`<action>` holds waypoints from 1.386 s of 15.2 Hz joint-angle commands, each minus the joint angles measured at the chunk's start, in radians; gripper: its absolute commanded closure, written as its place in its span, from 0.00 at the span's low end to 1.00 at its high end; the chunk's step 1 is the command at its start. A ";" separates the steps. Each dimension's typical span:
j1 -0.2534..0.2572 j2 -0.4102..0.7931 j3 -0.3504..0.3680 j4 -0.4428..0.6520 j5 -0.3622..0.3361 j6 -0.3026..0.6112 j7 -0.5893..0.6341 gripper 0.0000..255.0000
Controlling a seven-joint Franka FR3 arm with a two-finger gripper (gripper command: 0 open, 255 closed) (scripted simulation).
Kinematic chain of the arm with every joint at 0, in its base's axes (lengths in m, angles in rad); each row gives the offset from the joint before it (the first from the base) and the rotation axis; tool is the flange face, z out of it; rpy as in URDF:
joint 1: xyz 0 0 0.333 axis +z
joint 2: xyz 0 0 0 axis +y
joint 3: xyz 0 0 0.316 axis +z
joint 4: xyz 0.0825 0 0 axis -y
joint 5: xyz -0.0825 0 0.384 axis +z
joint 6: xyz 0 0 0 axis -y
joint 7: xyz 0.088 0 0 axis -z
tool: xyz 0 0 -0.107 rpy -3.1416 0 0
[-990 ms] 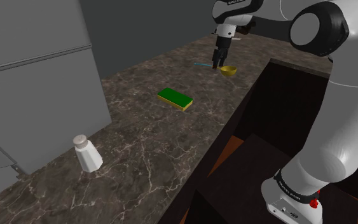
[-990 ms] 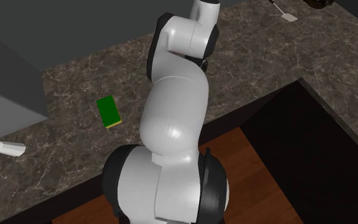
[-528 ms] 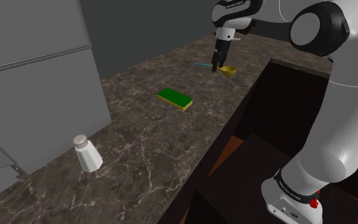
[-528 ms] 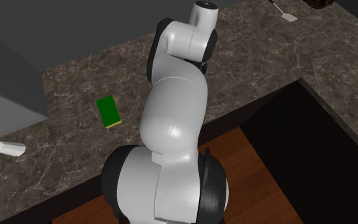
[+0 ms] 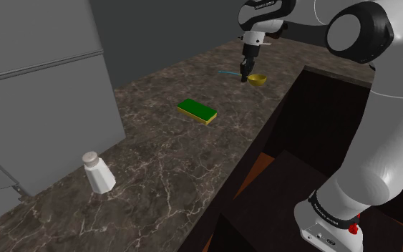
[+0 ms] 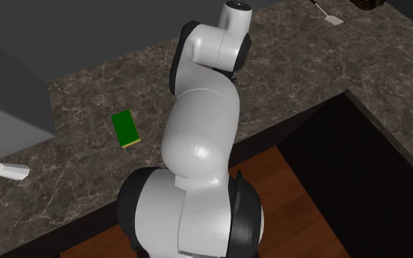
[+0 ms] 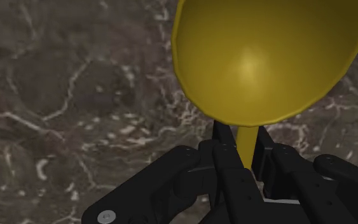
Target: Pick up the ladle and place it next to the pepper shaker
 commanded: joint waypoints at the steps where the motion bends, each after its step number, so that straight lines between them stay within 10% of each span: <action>1: 0.000 0.001 0.000 -0.001 0.000 0.000 0.000 1.00; 21: -0.012 -0.007 -0.005 0.218 -0.006 -0.224 0.022 1.00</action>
